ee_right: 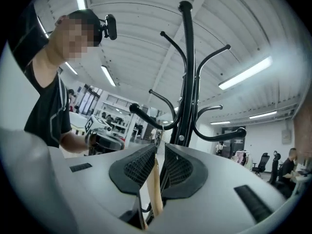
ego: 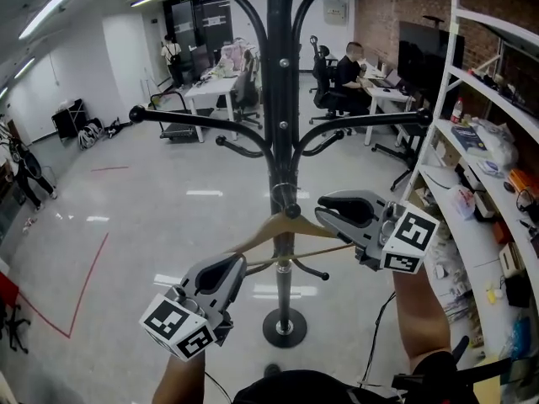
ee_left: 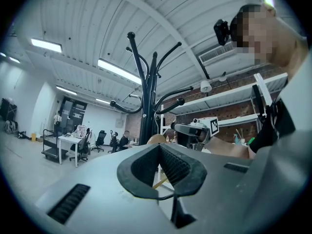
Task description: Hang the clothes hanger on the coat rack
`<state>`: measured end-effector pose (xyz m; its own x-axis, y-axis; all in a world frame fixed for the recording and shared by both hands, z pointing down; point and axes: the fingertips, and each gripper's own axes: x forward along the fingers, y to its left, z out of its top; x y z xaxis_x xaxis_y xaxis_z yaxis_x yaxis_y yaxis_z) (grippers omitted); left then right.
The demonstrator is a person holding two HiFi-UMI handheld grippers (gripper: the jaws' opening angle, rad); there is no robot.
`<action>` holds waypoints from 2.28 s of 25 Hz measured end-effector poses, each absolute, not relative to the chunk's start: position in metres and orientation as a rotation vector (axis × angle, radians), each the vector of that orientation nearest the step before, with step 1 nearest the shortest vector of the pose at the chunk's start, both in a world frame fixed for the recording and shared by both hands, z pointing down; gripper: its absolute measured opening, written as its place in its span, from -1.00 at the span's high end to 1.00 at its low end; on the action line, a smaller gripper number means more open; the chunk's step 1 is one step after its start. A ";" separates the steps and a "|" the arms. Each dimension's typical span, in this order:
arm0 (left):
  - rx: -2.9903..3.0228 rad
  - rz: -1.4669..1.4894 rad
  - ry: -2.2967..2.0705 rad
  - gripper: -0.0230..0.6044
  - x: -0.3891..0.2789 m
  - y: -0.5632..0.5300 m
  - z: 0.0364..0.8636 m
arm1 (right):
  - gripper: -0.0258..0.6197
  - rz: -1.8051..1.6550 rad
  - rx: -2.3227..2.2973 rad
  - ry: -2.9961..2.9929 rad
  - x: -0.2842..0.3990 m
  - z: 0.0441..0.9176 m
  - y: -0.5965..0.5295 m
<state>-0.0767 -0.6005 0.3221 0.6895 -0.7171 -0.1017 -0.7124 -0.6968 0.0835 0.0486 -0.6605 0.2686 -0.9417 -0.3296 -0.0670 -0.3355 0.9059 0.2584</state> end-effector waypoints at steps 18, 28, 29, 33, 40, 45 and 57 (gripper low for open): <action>2.725 -0.216 -1.342 0.93 -0.066 -0.496 0.334 | 0.90 0.061 -0.968 2.948 0.118 0.310 -0.534; 2.659 -0.092 -1.362 0.93 -0.060 -0.429 0.368 | 0.90 0.091 -1.055 2.961 0.124 0.334 -0.467; 2.664 -0.096 -1.356 0.93 -0.061 -0.422 0.370 | 0.90 0.111 -1.051 2.960 0.120 0.333 -0.458; 2.686 -0.131 -1.322 0.93 -0.069 -0.392 0.368 | 0.90 0.168 -1.054 2.975 0.099 0.334 -0.423; 2.671 -0.126 -1.312 0.93 -0.122 -0.315 0.379 | 0.90 0.056 -1.117 2.978 0.051 0.352 -0.350; 2.588 -0.167 -1.322 0.93 -0.171 -0.253 0.413 | 0.90 -0.079 -1.223 2.944 0.027 0.386 -0.281; 2.639 -0.164 -1.164 0.93 -0.123 -0.103 0.407 | 0.89 -0.078 -1.277 2.907 0.055 0.373 -0.116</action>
